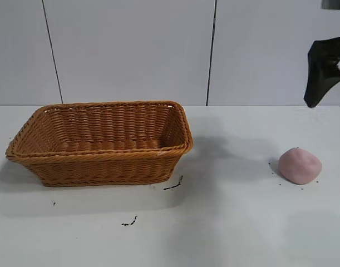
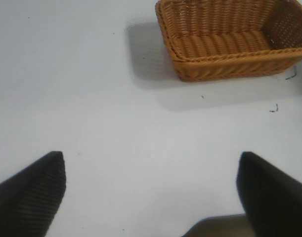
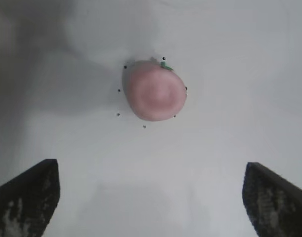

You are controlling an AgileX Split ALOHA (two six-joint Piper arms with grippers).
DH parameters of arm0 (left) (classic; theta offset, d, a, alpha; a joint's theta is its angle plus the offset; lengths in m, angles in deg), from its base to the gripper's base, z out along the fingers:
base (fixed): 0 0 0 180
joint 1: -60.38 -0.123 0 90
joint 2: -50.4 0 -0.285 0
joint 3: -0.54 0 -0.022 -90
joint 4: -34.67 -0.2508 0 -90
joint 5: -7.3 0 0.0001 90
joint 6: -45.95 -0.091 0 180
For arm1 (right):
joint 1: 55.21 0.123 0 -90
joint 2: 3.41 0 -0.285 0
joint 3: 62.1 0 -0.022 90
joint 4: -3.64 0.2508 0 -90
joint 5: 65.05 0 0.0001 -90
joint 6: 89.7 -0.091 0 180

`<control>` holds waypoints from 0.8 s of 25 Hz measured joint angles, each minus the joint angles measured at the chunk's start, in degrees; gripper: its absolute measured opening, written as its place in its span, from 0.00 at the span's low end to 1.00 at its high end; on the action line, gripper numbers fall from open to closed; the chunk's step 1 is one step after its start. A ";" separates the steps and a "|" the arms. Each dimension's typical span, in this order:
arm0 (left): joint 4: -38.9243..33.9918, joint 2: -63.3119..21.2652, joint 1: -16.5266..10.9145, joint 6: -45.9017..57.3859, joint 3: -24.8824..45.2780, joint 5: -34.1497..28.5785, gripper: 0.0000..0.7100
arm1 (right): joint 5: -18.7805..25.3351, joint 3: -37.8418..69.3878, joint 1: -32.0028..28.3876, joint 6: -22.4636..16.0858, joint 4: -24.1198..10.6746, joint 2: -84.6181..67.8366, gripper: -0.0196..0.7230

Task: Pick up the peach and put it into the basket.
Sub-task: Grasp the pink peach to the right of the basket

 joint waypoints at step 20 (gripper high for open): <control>0.00 0.00 0.00 0.00 0.00 0.00 0.97 | -7.91 -0.79 0.00 0.00 0.16 12.61 0.95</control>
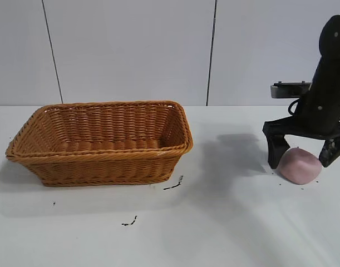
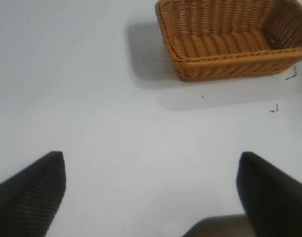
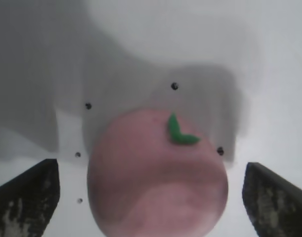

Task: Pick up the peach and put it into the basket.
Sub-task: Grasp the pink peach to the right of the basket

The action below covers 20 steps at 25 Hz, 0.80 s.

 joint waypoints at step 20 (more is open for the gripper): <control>0.00 0.00 0.00 0.00 0.00 0.00 0.97 | 11.72 -12.49 0.00 0.18 -0.62 -5.25 0.07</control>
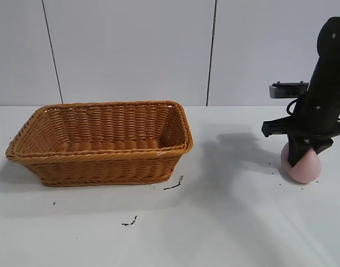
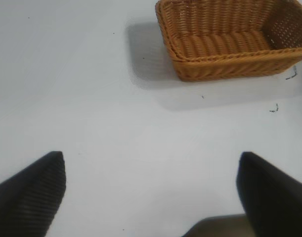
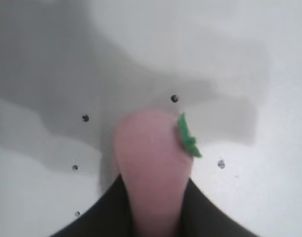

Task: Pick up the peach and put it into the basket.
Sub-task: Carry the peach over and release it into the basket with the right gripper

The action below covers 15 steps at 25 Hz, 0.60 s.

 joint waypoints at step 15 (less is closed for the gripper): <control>0.00 0.00 0.00 0.00 0.00 0.00 0.97 | 8.47 -19.43 9.38 0.00 0.49 -2.26 0.06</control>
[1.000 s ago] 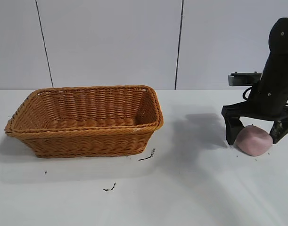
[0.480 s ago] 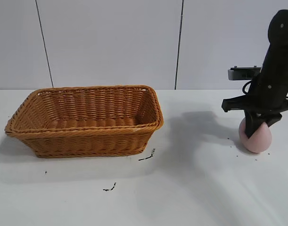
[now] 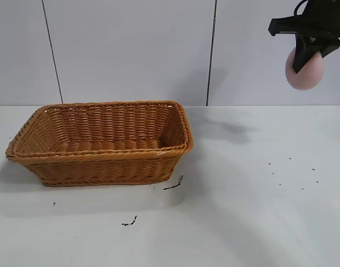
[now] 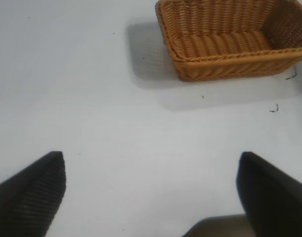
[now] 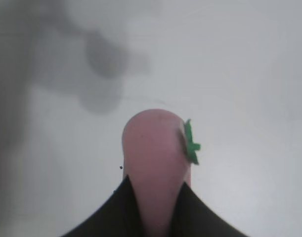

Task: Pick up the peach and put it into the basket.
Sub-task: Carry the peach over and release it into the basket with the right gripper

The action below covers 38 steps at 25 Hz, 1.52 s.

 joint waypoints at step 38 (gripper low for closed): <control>0.00 0.00 0.00 0.00 0.00 0.00 0.97 | -7.20 -13.15 23.72 1.34 -0.65 20.52 0.95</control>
